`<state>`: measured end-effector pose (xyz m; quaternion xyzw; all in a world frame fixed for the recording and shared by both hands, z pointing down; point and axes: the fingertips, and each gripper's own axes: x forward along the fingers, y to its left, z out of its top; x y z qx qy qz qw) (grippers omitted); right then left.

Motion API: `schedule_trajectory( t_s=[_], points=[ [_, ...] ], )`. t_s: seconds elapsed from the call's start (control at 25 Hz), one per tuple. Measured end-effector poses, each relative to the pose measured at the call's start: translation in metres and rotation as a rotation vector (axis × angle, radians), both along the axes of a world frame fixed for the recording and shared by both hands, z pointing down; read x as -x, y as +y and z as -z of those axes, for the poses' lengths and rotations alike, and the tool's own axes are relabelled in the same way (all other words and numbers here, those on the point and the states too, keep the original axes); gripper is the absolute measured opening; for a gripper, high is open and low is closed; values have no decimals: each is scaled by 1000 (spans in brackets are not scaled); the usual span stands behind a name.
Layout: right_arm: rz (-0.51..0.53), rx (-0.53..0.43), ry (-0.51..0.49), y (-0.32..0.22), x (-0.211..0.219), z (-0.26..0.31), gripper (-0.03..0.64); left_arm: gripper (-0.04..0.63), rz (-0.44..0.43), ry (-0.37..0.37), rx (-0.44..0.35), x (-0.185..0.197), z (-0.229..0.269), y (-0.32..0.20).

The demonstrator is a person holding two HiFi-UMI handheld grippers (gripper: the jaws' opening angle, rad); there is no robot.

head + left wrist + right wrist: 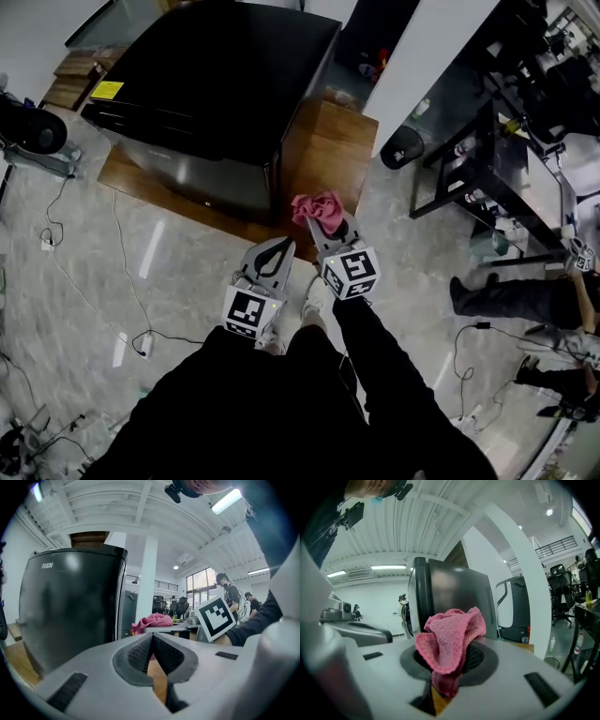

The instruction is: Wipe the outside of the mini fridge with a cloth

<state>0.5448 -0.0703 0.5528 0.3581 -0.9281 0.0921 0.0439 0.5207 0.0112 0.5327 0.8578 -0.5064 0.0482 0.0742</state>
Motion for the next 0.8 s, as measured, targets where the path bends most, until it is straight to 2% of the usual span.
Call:
schedule_trajectory(
  t_s=[0.12,0.28,0.6,0.8],
  points=[
    [22,17,2,-9,10,-17,94,6,19,-3,1,3,-14,-12],
    [63,28,15,-26,20,-47,94,6,89,-14,9,11,-38,-29],
    [170,50,17,-66,55,-79,94,6,164,10,55,22,-66,-67],
    [152,62,-21,-83,54,-89,92,6,203,27,87,18,-79,-72]
  ],
)
